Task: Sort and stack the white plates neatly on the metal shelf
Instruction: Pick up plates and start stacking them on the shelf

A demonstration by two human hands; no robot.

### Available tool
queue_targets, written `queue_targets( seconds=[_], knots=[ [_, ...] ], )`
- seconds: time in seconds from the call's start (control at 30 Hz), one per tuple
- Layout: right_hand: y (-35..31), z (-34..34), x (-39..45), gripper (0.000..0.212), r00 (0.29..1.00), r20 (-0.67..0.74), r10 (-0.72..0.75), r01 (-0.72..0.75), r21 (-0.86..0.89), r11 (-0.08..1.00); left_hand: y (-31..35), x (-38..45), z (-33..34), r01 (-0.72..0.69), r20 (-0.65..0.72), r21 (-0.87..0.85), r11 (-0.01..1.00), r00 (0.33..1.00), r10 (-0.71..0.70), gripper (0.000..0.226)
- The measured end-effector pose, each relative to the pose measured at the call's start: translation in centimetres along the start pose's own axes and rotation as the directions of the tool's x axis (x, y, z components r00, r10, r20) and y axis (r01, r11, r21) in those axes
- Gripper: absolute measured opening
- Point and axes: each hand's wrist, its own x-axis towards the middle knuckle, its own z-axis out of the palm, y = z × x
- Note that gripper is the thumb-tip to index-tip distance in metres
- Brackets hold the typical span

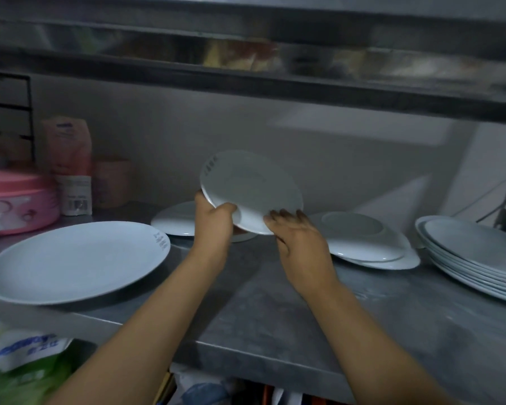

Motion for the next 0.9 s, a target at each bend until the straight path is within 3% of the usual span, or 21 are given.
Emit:
queue_targets(
  seconds=[0.13,0.23,0.33,0.43,0.53,0.7,0.9],
  knots=[
    [-1.1,-1.6,-0.5,0.034,1.000,-0.001,0.017,-0.017,0.044,0.999,0.3,-1.3,-0.7,0.043,0.026,0.008,0.999,0.999,-0.043,0.037],
    [-2.4,-3.5,-1.4,0.029,0.998,0.040,0.038,-0.039,0.037,0.999,1.8,-2.5,-1.7,-0.018,0.085,0.233,0.972,0.996,-0.002,0.046],
    [-3.2,-5.9,-2.8,0.026,0.999,0.053,0.007,-0.007,0.009,1.000,3.9,-3.6,-3.1,-0.132,0.163,0.538,0.833,0.985,0.051,0.067],
    [-3.1,-8.7,-4.6,0.029,0.998,0.058,-0.032,0.032,0.001,0.999,5.8,-4.8,-4.6,-0.257,0.259,0.689,0.678,0.961,0.100,0.070],
    [-2.5,-11.0,-6.2,0.026,0.990,0.129,-0.059,0.061,-0.011,0.998,6.7,-5.5,-5.8,-0.352,0.358,0.764,0.541,0.929,0.099,0.062],
    [-2.0,-12.2,-7.6,0.031,0.943,0.331,-0.030,0.061,-0.083,0.995,7.3,-5.6,-6.4,-0.475,0.502,0.845,0.245,0.862,-0.062,0.055],
    [-2.3,-11.9,-8.9,0.032,0.896,0.439,-0.068,0.135,-0.122,0.983,6.7,-6.2,-6.1,-0.561,0.570,0.821,0.101,0.800,-0.188,0.055]
  ],
)
